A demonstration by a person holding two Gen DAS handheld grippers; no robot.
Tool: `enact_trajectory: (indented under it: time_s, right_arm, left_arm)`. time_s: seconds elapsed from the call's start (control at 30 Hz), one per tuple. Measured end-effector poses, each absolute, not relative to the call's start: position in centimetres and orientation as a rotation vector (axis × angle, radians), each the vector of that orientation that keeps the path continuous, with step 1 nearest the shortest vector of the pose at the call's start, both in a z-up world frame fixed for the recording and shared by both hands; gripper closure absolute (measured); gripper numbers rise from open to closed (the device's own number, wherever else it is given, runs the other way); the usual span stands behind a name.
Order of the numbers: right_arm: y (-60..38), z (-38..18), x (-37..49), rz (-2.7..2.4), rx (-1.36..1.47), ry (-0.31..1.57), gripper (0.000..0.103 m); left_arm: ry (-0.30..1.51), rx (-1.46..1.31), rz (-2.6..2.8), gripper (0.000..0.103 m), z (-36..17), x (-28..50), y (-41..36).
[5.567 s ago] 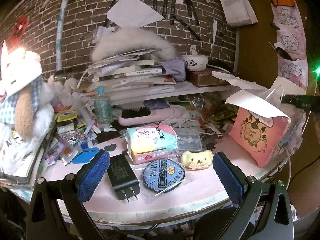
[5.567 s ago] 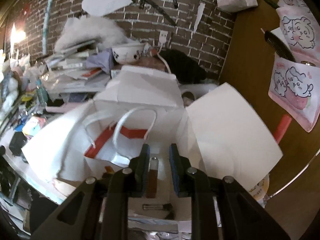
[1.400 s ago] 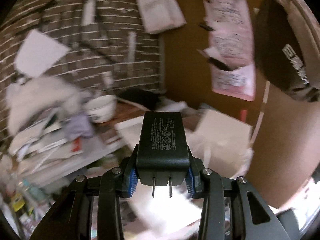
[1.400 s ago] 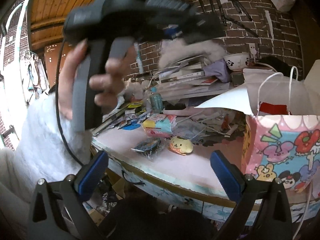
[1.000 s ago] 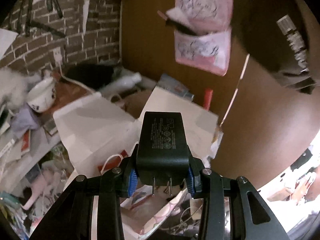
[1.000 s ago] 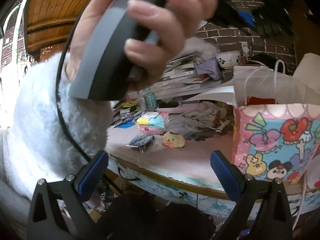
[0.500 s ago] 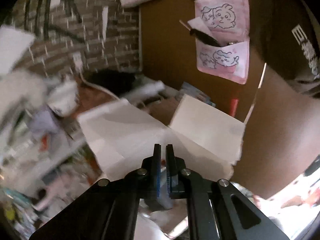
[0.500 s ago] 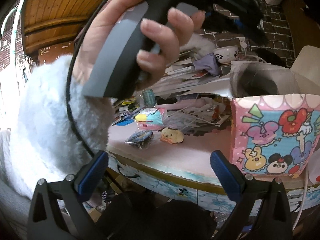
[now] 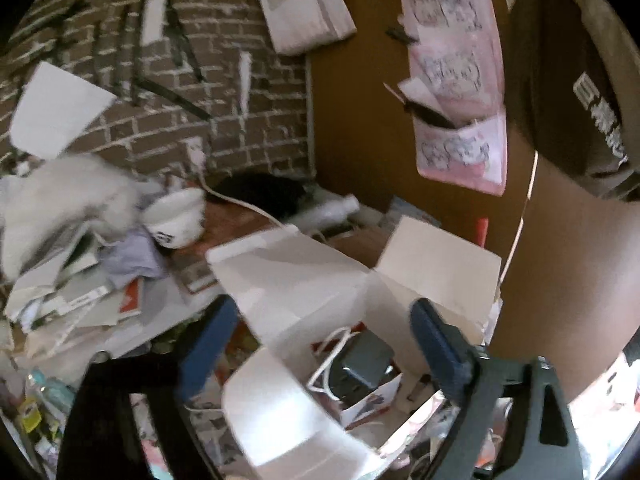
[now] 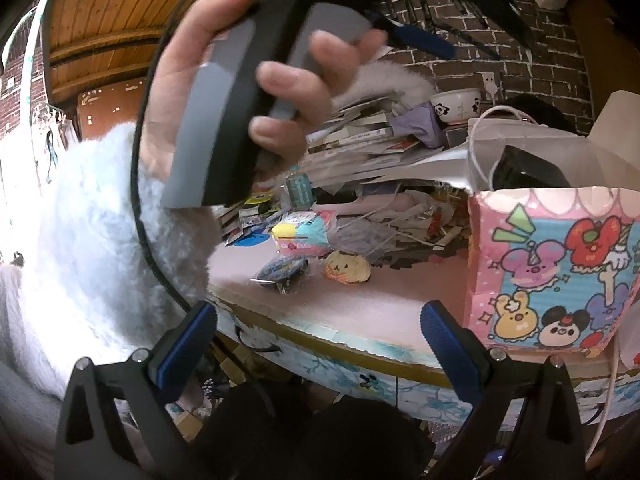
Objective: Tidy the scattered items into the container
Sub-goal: 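Open the left gripper to drop the charger into the bag, then move the right gripper down to the yellow pudding-dog plush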
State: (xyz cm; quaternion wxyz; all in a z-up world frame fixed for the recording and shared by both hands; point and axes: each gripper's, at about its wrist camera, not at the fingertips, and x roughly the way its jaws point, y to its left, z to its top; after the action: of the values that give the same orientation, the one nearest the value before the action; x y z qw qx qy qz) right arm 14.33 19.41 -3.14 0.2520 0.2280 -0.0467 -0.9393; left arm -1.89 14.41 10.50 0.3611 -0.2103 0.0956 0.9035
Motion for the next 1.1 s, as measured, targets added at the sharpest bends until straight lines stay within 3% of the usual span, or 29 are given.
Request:
enact_trajectory:
  time_s: [0.33,0.67,1.0,1.1]
  right_arm:
    - [17.6,-3.9,13.0,-2.526,0.653,-0.104,0.002]
    - [15.2,-4.6,10.6,-2.559,0.617,-0.094,0.002]
    - [11.7,-5.9,7.5,-2.617,0.620,0.030,0.002]
    - [11.2,-6.1,6.4,-2.662,0.650,0.041,0.007]
  left_arm:
    - [0.174,-0.436,2.592,0.000,10.3,0.1,3.7]
    - [0.145,-0.569,2.845,0.000,4.0,1.1,-4.4]
    - [0.150,-0.721,2.978,0.000,-1.9,2.3,-8.3]
    - [0.126,-0.740,2.985,0.000,-2.9,2.6,-9.2]
